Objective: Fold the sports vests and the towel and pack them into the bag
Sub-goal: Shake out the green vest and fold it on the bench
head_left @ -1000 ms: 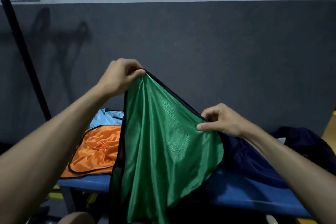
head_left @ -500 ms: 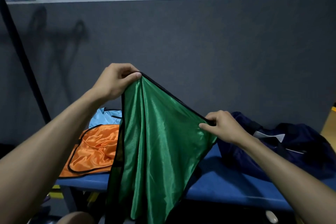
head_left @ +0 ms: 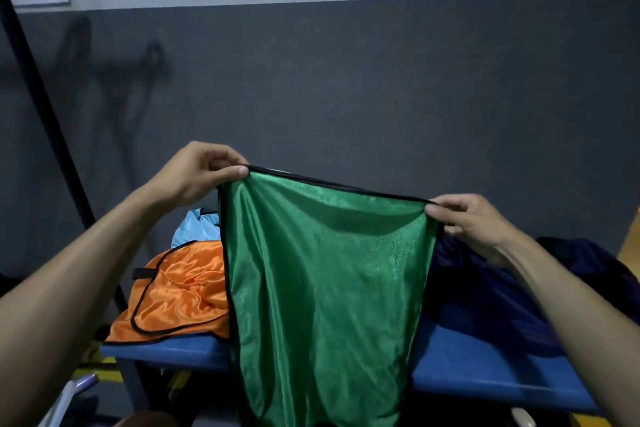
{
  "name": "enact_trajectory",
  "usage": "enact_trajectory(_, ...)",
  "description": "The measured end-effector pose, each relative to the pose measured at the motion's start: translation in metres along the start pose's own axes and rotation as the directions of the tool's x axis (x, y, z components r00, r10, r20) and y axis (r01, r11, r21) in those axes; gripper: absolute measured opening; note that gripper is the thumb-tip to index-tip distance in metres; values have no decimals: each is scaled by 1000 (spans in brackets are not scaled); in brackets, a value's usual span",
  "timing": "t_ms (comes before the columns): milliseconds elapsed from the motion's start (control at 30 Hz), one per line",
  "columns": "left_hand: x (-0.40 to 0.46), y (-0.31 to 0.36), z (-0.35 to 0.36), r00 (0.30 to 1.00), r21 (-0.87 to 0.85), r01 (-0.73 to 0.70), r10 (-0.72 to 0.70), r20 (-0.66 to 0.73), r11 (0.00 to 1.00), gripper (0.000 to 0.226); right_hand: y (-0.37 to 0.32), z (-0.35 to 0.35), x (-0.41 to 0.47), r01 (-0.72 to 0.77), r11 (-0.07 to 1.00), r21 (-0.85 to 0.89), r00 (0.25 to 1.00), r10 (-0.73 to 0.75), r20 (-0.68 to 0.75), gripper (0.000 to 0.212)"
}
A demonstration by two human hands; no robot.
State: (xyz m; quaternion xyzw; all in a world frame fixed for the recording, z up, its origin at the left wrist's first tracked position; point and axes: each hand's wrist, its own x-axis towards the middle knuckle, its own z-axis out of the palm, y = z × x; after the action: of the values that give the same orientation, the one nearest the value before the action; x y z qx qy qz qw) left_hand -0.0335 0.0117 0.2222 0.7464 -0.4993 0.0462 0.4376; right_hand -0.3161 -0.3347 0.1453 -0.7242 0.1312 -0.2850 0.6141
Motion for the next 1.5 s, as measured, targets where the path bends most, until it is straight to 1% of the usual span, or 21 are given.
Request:
enact_trajectory(100,-3,-6,5,999,-11,11,-11,33,1000,26,-14,-13,0,5,1000,-7,1000,-5,17,6)
enact_trajectory(200,-4,-10,8,998,-63,34,-30,59,997,23,-27,-21,0,12,998,-55,998,-9,57,23)
enact_trajectory(233,-5,-10,7,996,-91,48,-40,85,995,22,-31,-23,0,13,995,-95,998,-7,62,27)
enact_trajectory(333,-8,-10,5,978,-163,107,-75,193,981,19,-45,-30,1,18,949,-315,997,4,72,29)
enact_trajectory(433,-10,-12,1,969,-211,148,-99,227,966,21,-60,-35,4,43,860,-508,993,17,113,14)
enact_trajectory(500,-10,-12,1,976,-177,133,-98,194,975,23,-67,-37,7,73,751,-656,987,41,157,10)
enact_trajectory(567,-8,-10,1,989,-108,105,-92,118,989,22,-70,-36,9,90,684,-724,978,78,196,9)
enact_trajectory(633,-6,-7,3,997,-59,76,-75,11,995,19,-73,-33,10,88,662,-745,979,80,187,11)
enact_trajectory(733,-3,-5,3,989,-11,46,-47,-142,999,15,-77,-24,9,73,659,-749,988,54,143,19)
enact_trajectory(800,-1,-3,3,982,10,29,-26,-189,1000,15,-77,-20,12,41,636,-770,992,65,107,24)
enact_trajectory(867,-1,0,4,983,-9,3,-4,-184,1000,15,-75,-18,14,5,627,-779,994,82,72,21)
enact_trajectory(933,-2,3,4,988,-48,-3,-4,-154,999,15,-73,-17,16,-32,675,-737,996,80,29,18)
enact_trajectory(967,-3,4,2,990,-69,0,-9,-138,998,15,-72,-17,15,-54,737,-674,997,75,2,18)
enact_trajectory(1000,-4,4,0,992,-88,6,-17,-122,996,15,-71,-17,15,-80,820,-567,997,76,-30,17)
enact_trajectory(1067,-7,3,-4,996,-118,19,-30,-90,993,15,-73,-17,15,-132,954,-270,990,112,-89,20)
enact_trajectory(1133,-11,3,-7,999,-119,30,-35,-37,992,17,-76,-18,17,-157,987,-20,982,154,-110,26)
enact_trajectory(1167,-12,4,-6,999,-112,38,-38,5,993,19,-79,-16,18,-166,985,46,978,170,-117,28)
enact_trajectory(1233,-13,5,-3,994,-102,61,-51,96,993,24,-84,-14,20,-162,981,107,977,175,-125,31)
enact_trajectory(1300,-13,4,0,987,-104,76,-60,150,992,27,-86,-12,24,-142,982,125,978,159,-137,31)
enact_trajectory(1400,-15,3,6,981,-149,94,-66,180,984,36,-84,-12,24,-106,994,35,982,110,-154,31)
enact_trajectory(1500,-16,1,12,981,-172,114,-84,175,979,41,-81,-15,18,-36,998,-47,995,31,-96,29)
